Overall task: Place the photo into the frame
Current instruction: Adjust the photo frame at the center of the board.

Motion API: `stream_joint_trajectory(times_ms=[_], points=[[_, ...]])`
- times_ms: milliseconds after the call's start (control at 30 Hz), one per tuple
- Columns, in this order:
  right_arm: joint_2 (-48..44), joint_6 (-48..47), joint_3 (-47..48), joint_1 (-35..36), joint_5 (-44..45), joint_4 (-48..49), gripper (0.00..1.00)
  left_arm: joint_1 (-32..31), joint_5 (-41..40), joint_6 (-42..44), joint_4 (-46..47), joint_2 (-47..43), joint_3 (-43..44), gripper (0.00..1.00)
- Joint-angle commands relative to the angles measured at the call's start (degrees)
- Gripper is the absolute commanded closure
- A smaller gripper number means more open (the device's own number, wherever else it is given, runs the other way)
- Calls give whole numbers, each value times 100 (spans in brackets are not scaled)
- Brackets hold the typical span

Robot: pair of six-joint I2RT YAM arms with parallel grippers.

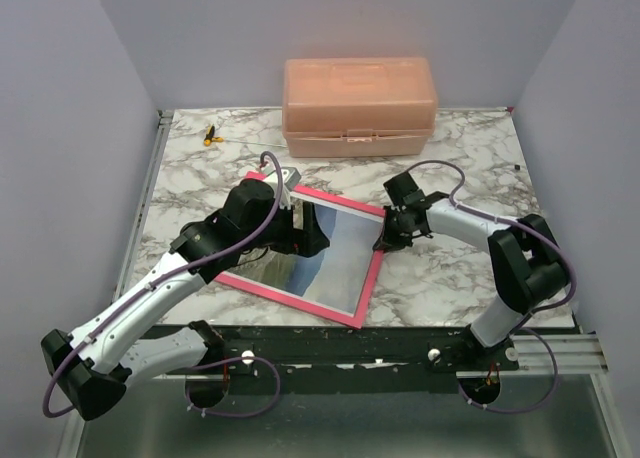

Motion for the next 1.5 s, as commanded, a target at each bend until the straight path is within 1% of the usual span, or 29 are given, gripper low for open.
stream_joint_trajectory(times_ms=[0,67,167,300,367,433,500,567,600,633,700,733,767,800,833,933,1000,1133,1233,1367,1467], points=[[263,-755,198,31,1023,-509,100,284,225,57,-23,-38,-47,9],[286,-892,318,-35,1357,-609,100,453,292,111,-64,17,-84,9],[320,-1143,514,-369,1661,-672,100,805,476,193,-150,116,-200,9],[535,-1961,886,-811,1819,-665,99,1448,661,282,-311,220,-475,9],[838,-2277,1183,-911,2117,-841,96,1835,696,317,-346,266,-664,8],[1079,-2270,1452,-980,2363,-996,95,2221,474,337,-466,348,-791,8],[1107,-2164,1600,-1083,1904,-1024,92,2491,-136,316,-732,476,-799,7],[999,-2034,1645,-1160,1288,-958,76,2772,-471,272,-890,662,-806,7],[924,-1987,1647,-1157,1067,-929,65,2911,-477,247,-904,772,-828,7],[840,-1929,1638,-1155,926,-915,51,2997,-455,214,-877,854,-849,7],[690,-1781,1574,-1165,792,-924,32,3126,-362,145,-733,1040,-944,7],[612,-1722,1521,-1171,687,-917,25,3160,-299,106,-646,1161,-993,7],[507,-1654,1438,-1192,553,-910,19,3196,-258,75,-597,1279,-1016,7],[419,-1570,1337,-1221,471,-893,15,3206,-245,49,-546,1436,-1027,7],[305,-1501,1206,-1269,138,-861,11,3217,-279,39,-521,1576,-1027,7],[-58,-1217,695,-1466,-533,-674,3,3211,-318,55,-474,2049,-969,7],[-262,-1037,343,-1548,-965,-525,0,3211,-271,70,-412,2303,-942,7],[-469,-798,-302,-1555,-1550,-188,0,3211,80,129,-336,2691,-871,8],[-536,-646,-716,-1557,-1923,303,0,3181,394,180,-333,2932,-826,10],[-240,-654,-664,-1551,-2173,540,0,3032,746,132,-190,3070,-940,11],[54,-783,-353,-1550,-2214,509,0,2876,905,49,-132,2988,-1085,11]])
